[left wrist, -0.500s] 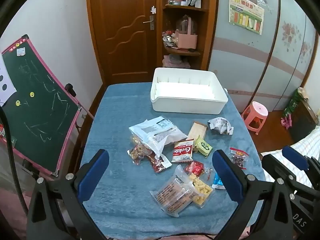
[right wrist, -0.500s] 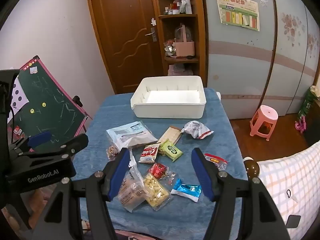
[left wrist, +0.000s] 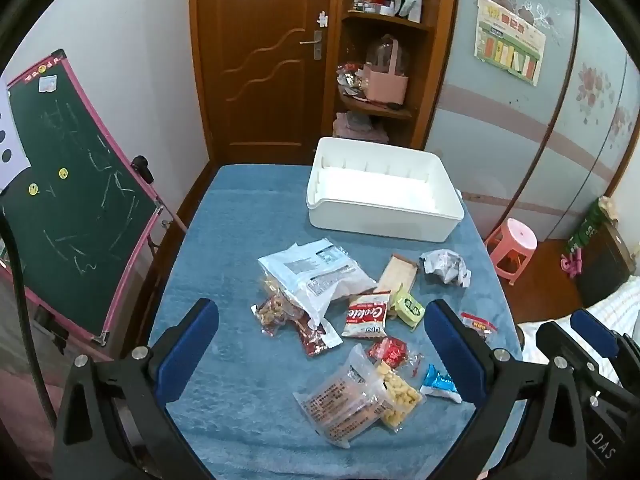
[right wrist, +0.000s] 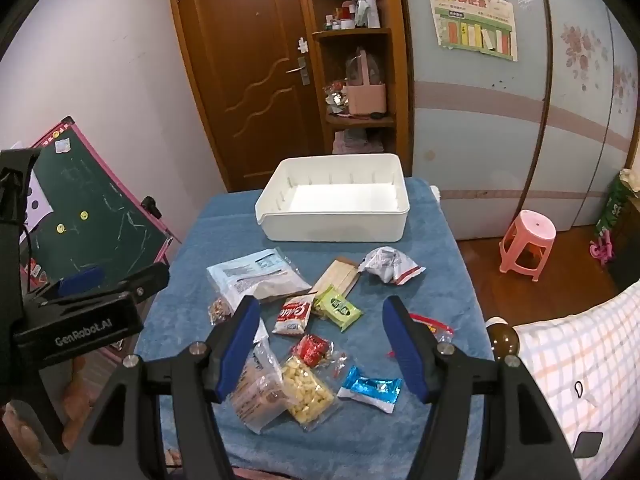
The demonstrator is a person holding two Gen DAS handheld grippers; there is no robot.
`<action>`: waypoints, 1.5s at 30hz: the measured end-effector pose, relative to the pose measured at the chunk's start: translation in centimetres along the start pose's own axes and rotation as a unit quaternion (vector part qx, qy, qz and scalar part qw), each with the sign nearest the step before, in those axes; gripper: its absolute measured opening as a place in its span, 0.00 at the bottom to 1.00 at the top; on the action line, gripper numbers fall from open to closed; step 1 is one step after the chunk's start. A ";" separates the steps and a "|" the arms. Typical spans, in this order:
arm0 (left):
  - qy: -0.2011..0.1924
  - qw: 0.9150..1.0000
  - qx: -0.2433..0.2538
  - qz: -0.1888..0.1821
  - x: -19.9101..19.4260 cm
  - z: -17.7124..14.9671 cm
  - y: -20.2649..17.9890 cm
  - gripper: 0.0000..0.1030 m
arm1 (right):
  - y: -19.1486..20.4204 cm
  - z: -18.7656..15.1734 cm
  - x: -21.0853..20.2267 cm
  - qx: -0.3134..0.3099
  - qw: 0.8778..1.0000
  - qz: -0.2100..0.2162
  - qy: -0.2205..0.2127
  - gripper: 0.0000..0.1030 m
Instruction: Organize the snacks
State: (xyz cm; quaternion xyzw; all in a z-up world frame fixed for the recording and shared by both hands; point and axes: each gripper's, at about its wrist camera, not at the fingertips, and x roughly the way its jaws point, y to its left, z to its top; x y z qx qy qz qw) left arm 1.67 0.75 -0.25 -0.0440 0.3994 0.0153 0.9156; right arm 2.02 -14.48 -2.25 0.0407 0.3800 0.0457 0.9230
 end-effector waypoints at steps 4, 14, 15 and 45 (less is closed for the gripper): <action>0.002 1.000 -0.002 -0.001 0.1 0.2 0.4 0.99 | -0.3 0.2 0.2 0.002 1.000 0.007 0.005 0.63; 0.003 1.000 -0.002 -0.017 0.3 0.5 0.5 0.99 | -0.5 0.7 1.0 -0.001 1.000 -0.001 0.006 0.63; 0.003 1.000 -0.002 -0.019 0.3 0.5 0.5 0.99 | -0.6 0.7 1.1 0.001 1.000 0.000 0.008 0.63; -0.019 0.998 0.062 0.021 1.0 -0.2 -0.7 0.99 | -1.0 1.4 0.2 -0.015 1.000 -0.015 -0.020 0.63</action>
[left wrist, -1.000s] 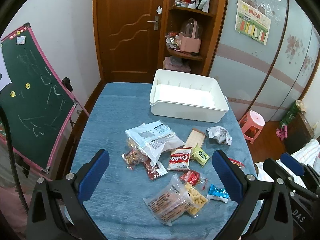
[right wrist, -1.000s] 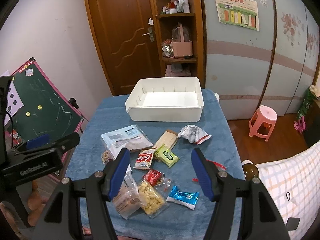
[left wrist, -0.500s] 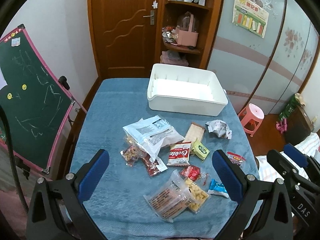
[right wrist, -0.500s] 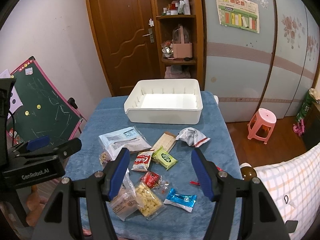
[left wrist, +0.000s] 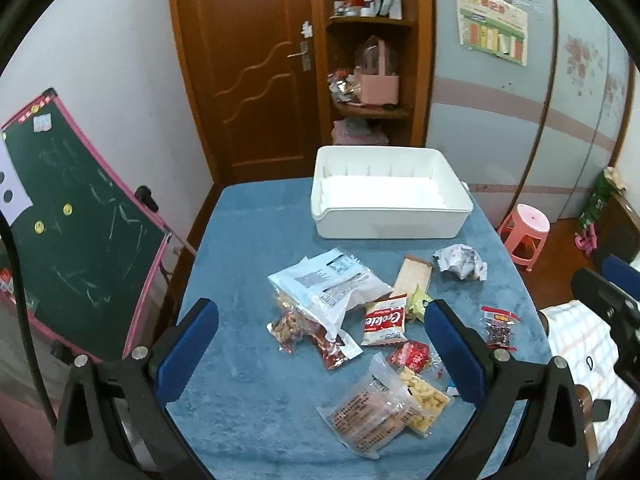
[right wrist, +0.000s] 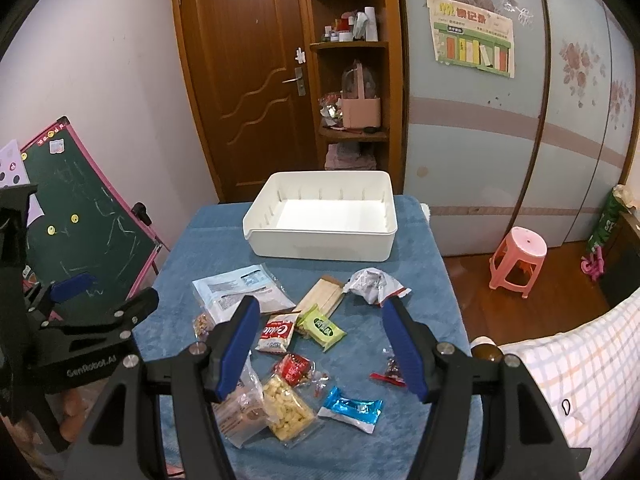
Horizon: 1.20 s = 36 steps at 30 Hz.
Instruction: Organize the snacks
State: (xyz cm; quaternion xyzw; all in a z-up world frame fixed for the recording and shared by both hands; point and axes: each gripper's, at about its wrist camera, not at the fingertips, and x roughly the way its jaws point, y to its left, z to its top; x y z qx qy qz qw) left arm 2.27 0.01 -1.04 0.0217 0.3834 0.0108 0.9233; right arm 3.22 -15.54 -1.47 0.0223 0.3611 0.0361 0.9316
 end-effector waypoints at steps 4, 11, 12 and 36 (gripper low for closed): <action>0.009 0.999 -0.005 -0.038 0.0 0.1 0.3 0.99 | -0.3 0.1 -0.2 0.002 1.000 -0.001 -0.002 0.63; 0.023 0.998 0.009 -0.052 0.7 -0.6 0.0 0.99 | -1.0 -0.3 0.0 0.014 1.000 0.004 0.002 0.63; 0.026 0.998 0.018 -0.058 1.0 -0.9 -0.2 0.99 | -1.1 -0.5 0.1 0.014 1.000 0.005 0.003 0.63; 0.156 0.959 0.122 -0.204 10.8 -10.6 -1.7 0.99 | -1.9 -10.1 8.9 -0.030 0.992 0.057 0.106 0.63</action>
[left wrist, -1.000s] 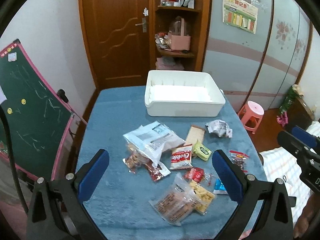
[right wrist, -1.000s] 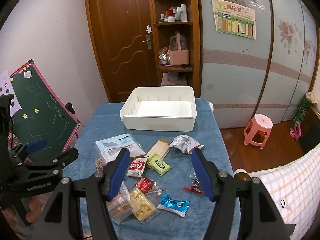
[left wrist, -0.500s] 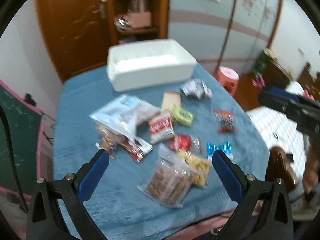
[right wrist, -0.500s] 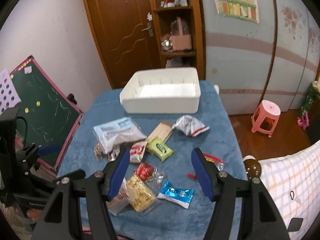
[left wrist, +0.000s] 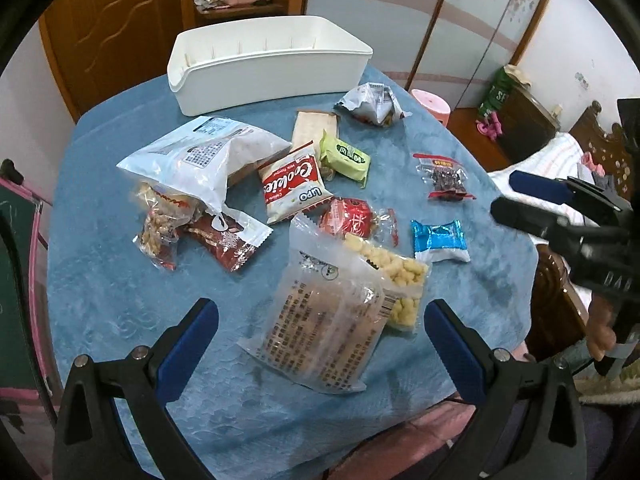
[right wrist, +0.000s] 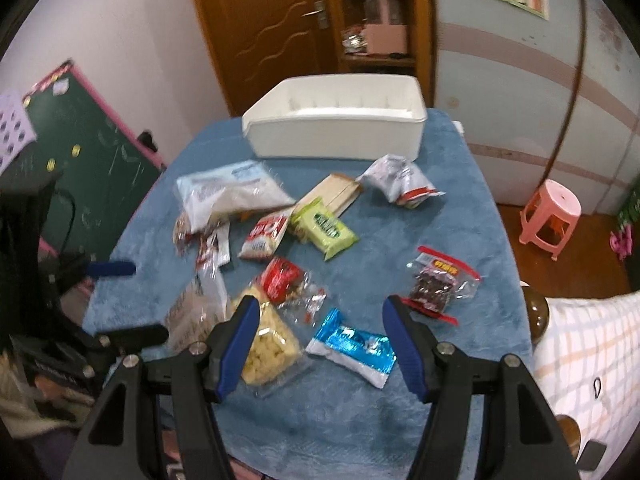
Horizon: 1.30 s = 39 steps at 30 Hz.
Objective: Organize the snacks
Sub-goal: 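Grasp the clear biscuit bag with the left tool while the right tool grasps the yellow puff bag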
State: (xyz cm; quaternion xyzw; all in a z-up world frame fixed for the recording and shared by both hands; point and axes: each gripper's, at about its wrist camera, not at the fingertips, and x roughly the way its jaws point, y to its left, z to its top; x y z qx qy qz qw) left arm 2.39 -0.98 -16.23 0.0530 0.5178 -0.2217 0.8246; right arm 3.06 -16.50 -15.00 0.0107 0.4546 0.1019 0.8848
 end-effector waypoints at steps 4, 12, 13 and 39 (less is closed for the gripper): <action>0.014 1.000 0.017 0.001 1.0 -0.3 -0.4 0.99 | 1.2 -1.2 1.1 -0.043 0.999 0.006 0.007 0.63; 0.050 0.998 0.033 0.007 4.1 -1.2 -0.8 0.99 | 2.0 -3.3 2.9 -0.070 0.997 0.019 0.031 0.63; 0.054 0.998 0.033 0.008 4.6 -1.3 -0.8 0.99 | 2.1 -3.6 3.1 -0.073 0.997 0.020 0.034 0.63; 0.070 0.996 -0.015 -0.057 8.5 -2.3 2.8 0.83 | 5.1 -5.3 9.6 -0.183 0.976 0.048 0.104 0.63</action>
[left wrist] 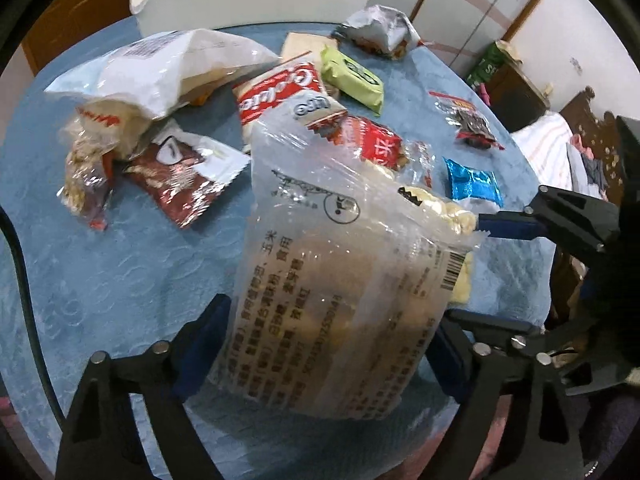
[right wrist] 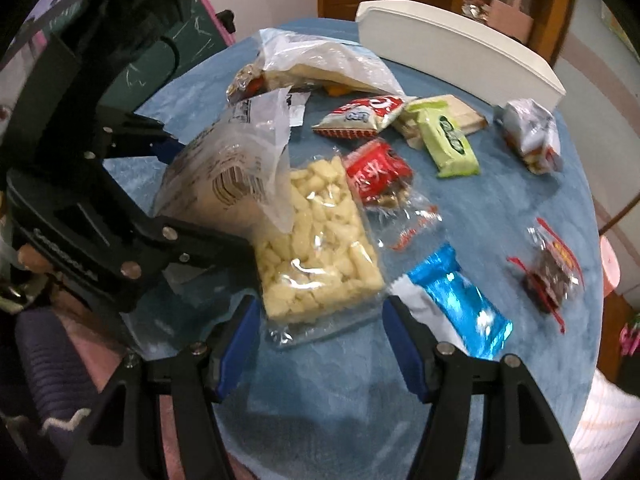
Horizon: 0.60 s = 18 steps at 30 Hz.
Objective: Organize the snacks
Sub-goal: 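Grasp the clear biscuit bag with the left tool while the right tool grasps the yellow puff bag, then carry both bags into the white bin and open both tools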
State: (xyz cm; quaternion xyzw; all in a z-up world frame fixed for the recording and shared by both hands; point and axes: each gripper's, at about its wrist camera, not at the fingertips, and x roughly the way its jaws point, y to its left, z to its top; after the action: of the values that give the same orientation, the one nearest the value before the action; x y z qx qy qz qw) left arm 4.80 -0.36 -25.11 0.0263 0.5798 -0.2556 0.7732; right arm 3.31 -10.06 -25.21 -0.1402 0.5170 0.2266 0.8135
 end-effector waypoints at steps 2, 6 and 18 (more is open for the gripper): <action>-0.004 1.000 -0.010 -0.001 -0.4 -0.2 0.5 0.82 | 0.2 0.6 0.5 -0.008 1.000 -0.004 0.002 0.63; -0.005 1.000 -0.022 0.010 -0.9 -0.4 1.1 0.82 | 0.3 1.5 1.2 -0.021 1.000 -0.005 0.003 0.63; -0.002 0.999 -0.038 0.017 -0.9 -0.3 1.9 0.81 | 0.7 3.4 3.3 -0.086 0.996 0.002 0.019 0.71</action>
State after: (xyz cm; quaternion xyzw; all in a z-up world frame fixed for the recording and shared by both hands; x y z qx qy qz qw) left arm 5.17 1.68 -24.84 0.0063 0.5871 -0.2199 0.7790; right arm 6.80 -7.14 -26.69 -0.2130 0.5112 0.2687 0.7881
